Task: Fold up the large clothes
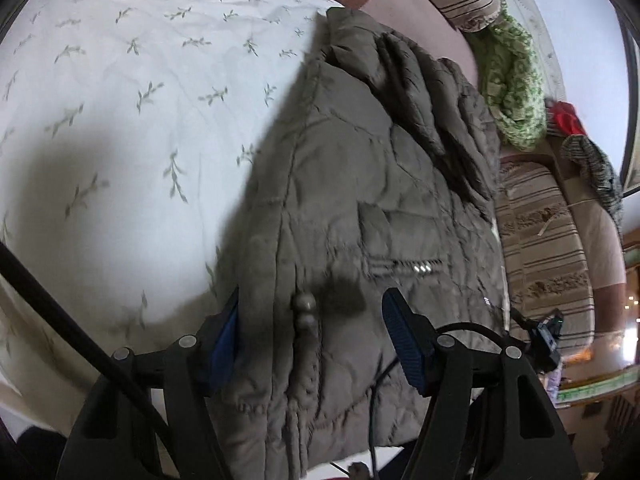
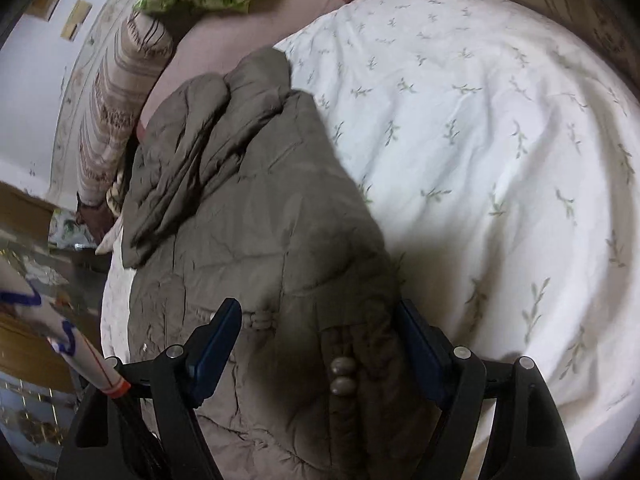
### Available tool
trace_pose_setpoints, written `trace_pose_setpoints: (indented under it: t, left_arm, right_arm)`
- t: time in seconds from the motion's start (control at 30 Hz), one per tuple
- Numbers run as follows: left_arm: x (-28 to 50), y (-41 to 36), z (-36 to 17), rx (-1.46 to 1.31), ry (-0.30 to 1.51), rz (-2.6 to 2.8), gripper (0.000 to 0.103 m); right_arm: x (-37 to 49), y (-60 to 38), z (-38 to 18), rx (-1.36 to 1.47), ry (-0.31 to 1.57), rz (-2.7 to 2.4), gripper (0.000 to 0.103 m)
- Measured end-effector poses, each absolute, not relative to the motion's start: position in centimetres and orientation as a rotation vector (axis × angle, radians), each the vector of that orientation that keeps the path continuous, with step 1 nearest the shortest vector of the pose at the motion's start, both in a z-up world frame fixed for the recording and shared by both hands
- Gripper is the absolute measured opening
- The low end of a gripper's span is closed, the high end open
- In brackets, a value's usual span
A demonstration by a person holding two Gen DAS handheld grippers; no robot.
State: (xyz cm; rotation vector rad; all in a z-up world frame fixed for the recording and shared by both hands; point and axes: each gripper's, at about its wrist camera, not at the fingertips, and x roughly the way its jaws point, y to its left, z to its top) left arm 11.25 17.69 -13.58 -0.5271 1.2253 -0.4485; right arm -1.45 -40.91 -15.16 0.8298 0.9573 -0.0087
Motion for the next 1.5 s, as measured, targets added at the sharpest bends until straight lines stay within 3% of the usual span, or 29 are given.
trace_pose_setpoints:
  t: [0.2,0.43,0.5,0.77,0.9,0.97,1.0,1.03,1.17,1.5]
  left_arm:
    - [8.5,18.5,-13.1,-0.554,1.207,-0.489,0.066]
    - [7.5,18.8,-14.7,-0.578,1.222,-0.47,0.066]
    - [7.1,18.3,-14.2,-0.547,1.206,-0.481,0.066]
    - [5.7,16.0,-13.7,-0.467,1.17,-0.499,0.062]
    - [5.2,15.2,-14.7,-0.454,1.194,-0.459,0.062]
    - [4.5,14.5,-13.7,-0.392,1.169,-0.45,0.046]
    - [4.3,14.3,-13.2,-0.356,1.158,-0.426,0.027]
    - [4.2,14.2,-12.7,-0.341,1.15,-0.42,0.024]
    - [3.4,15.3,-9.8,-0.378,1.093,-0.406,0.019]
    - [2.0,16.0,-4.2,-0.413,1.009,-0.403,0.018]
  right_arm:
    - [-4.0,-40.8,-15.5,0.867,0.976,0.048,0.07]
    - [-7.0,-40.7,-17.2,0.916,1.008,0.054,0.066]
    - [-7.2,-40.9,-18.1,0.979,1.0,0.075,0.057]
    - [-9.0,-39.2,-17.7,0.999,0.931,0.139,0.054]
    - [-9.2,-38.2,-18.7,0.982,0.965,0.097,0.045]
    - [-9.5,-37.7,-17.7,0.942,0.946,0.064,0.037]
    - [-9.5,-37.3,-17.0,0.916,0.933,0.053,0.029]
    - [-9.5,-37.0,-16.4,0.888,0.923,0.053,0.026]
    - [-10.1,-36.7,-14.0,0.857,0.886,0.078,0.018]
    - [-11.5,-36.8,-8.2,0.901,0.78,0.172,0.017]
